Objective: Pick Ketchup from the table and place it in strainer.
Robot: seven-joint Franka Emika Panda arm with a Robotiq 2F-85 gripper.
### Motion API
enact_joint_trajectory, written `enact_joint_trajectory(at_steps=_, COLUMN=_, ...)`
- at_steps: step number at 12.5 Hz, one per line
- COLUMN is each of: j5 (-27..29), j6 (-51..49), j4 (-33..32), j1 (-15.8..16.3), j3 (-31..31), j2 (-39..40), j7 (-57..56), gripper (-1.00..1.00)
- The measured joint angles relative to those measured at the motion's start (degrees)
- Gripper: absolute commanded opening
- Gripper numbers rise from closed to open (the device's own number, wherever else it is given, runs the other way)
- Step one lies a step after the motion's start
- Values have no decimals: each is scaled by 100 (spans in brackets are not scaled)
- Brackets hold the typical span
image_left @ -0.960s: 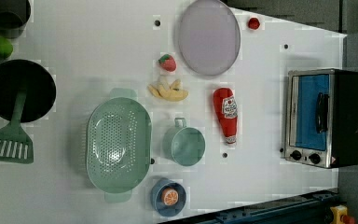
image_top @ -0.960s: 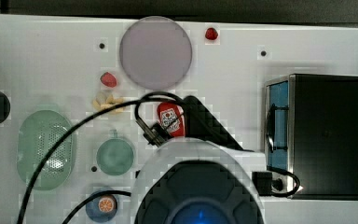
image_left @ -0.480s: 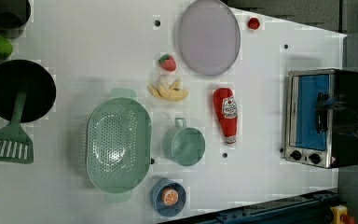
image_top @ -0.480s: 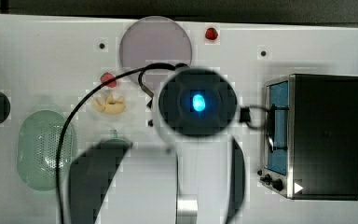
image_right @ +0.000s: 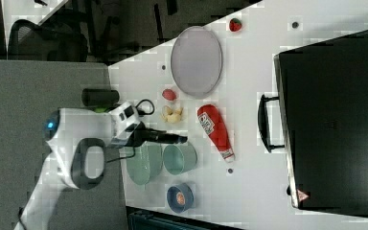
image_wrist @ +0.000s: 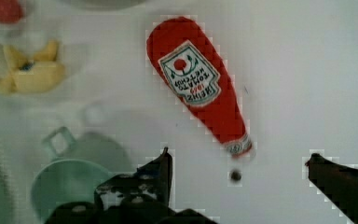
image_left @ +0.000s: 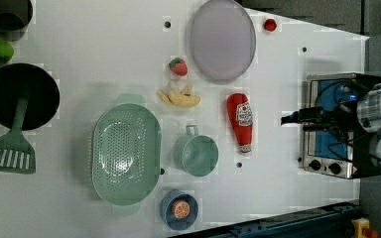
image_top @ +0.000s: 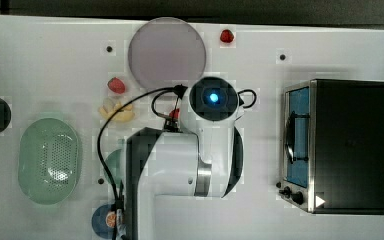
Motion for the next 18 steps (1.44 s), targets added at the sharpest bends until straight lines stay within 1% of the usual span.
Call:
enact_joint_trajectory(at_steps=3, j5=-14, j6=836, j4=-403, j1=-24, j3=56, j2=98, j7=-988, gripper=100)
enact_joint_trajectory(at_steps=6, j5=-117, j6=1659, j4=-671, j1=10, j3=167, j2=222, j7=-1410, gripper=100)
enact_joint_trajectory(at_steps=9, j5=-167, j6=2526, j4=-683, j1=56, j3=157, j2=904, j7=-1656, gripper=100)
enact_joint_trajectory(at_steps=11, j5=-361, j6=2940, j4=-772, j1=48, j3=124, j2=1412, j7=-1656, gripper=100)
enact_joint_trajectory(at_steps=14, j5=-376, j6=3326, j4=-940, j1=43, j3=127, j2=2057, j7=-1665, gripper=100)
enact_joint_trajectory(at_steps=16, j5=-419, j6=3427, j4=-974, j1=76, j3=143, j2=2335, j7=-1687, gripper=100)
enact_joint_trajectory(at_steps=17, j5=-413, j6=3567, j4=-1018, j1=79, j3=170, j2=2390, j7=-1687, gripper=92)
enact_joint_trajectory(at_steps=18, j5=-425, j6=3601, j4=-1030, j1=82, j3=193, j2=2400, j7=-1687, gripper=68)
